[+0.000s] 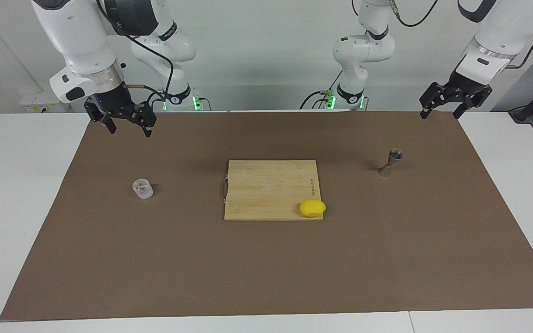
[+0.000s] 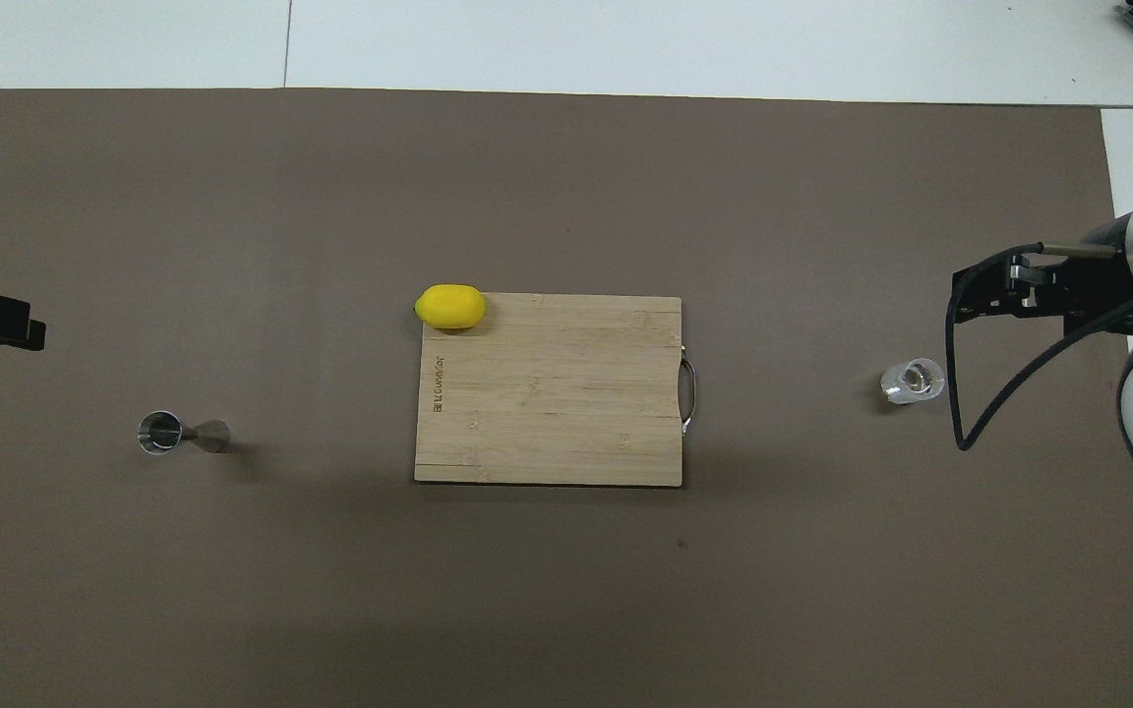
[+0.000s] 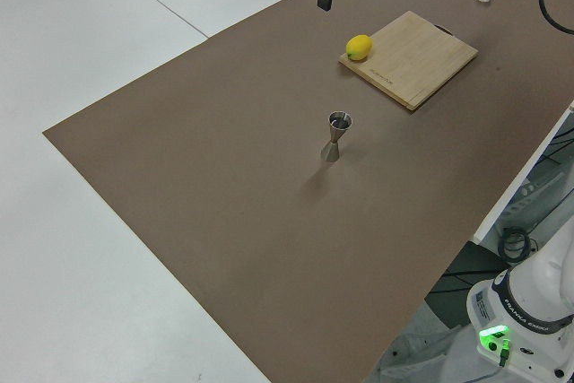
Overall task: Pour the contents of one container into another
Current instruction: 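Move the left gripper toward the small metal cup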
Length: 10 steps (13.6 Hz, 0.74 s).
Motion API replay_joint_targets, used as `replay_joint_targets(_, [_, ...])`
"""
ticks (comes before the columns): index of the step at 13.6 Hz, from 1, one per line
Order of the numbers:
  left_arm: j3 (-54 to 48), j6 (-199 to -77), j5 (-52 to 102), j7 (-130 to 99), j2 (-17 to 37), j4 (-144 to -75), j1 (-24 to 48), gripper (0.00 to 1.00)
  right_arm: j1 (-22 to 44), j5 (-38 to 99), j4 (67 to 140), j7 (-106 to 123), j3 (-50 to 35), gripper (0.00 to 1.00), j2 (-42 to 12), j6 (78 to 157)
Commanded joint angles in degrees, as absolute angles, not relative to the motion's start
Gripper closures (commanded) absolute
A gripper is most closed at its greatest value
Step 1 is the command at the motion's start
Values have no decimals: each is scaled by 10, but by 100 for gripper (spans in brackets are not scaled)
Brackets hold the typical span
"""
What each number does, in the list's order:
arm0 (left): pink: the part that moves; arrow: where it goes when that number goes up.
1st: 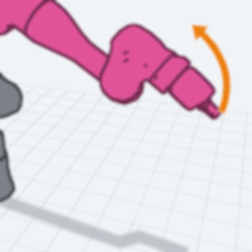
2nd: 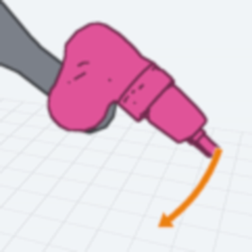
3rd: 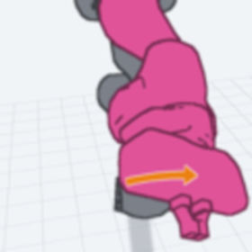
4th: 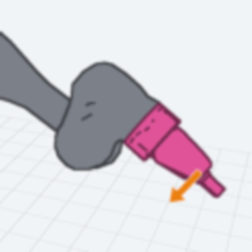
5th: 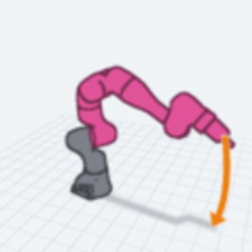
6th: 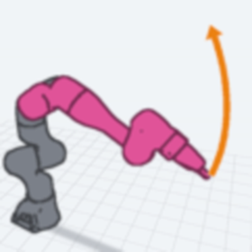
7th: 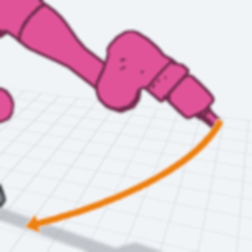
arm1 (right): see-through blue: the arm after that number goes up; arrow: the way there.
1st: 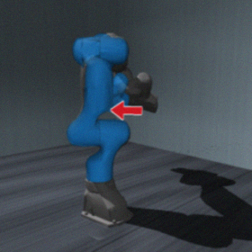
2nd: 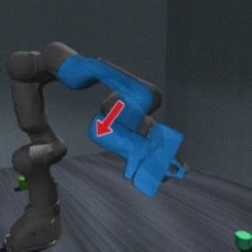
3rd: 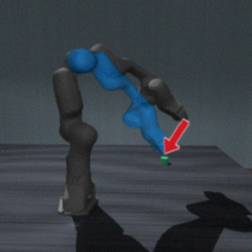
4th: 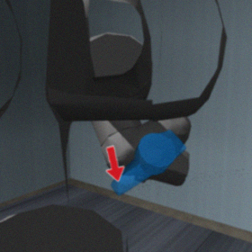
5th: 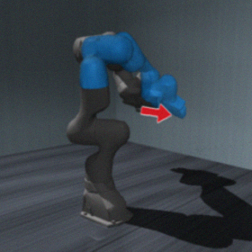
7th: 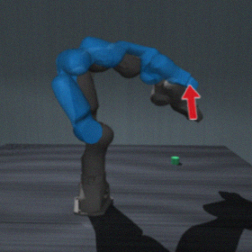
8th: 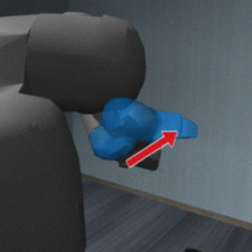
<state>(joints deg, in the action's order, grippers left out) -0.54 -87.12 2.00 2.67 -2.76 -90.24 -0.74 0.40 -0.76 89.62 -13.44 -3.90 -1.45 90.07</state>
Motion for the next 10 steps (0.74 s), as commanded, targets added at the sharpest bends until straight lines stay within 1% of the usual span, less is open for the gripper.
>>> replay_joint_targets(1, [-8,-867,22,39,-38,-912,-12,0,-1,12,888,-142,-40,0,-12,885])
replay_joint_targets(3, [-8,-866,22,37,-40,-915,-10,0,-1,12,894,-139,-40,0,-4,873])
replay_joint_targets(10, [-9,-864,22,25,-43,-921,-5,0,-1,11,897,-84,-40,0,-3,880])
